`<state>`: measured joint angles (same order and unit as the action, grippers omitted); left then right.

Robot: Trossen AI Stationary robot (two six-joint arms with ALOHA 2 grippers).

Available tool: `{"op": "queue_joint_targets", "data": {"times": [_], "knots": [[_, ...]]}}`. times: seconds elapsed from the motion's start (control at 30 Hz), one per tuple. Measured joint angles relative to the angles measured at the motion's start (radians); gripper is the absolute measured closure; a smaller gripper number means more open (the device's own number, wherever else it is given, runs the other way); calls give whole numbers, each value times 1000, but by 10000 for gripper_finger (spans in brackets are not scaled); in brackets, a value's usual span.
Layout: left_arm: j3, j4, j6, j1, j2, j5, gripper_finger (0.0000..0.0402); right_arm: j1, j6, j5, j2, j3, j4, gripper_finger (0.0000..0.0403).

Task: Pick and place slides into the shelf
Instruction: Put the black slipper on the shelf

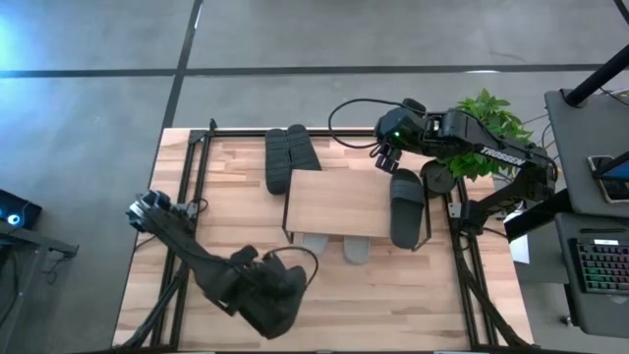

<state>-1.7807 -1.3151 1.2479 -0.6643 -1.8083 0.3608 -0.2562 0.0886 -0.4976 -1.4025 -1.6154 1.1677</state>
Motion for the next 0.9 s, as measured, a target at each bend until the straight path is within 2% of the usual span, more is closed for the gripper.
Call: {"op": "queue_joint_targets", "data": {"times": [0.2, 0.3, 0.47, 0.57, 0.7, 0.8, 0.9], "knots": [[-119, -2, -140, 69, 40, 341, 401, 0, 4, 0, 1, 0, -19, 209], [-141, -2, -273, 144, 46, 434, 401, 0, 30, -5, 21, 0, -51, 209], [-134, 61, -491, 302, 19, 503, 401, 0, 35, -119, 81, -24, -85, 209], [-133, 183, -691, 387, -15, 539, 401, 0, 17, -160, 123, -34, -81, 209], [-135, 377, -915, 485, -53, 527, 401, 0, -2, -162, 186, -34, -71, 209], [-135, 530, -990, 535, -75, 514, 401, 0, -10, -181, 222, -34, -45, 209], [-161, 642, -1001, 556, -101, 517, 401, 0, -24, -217, 255, -33, -3, 209]]}}
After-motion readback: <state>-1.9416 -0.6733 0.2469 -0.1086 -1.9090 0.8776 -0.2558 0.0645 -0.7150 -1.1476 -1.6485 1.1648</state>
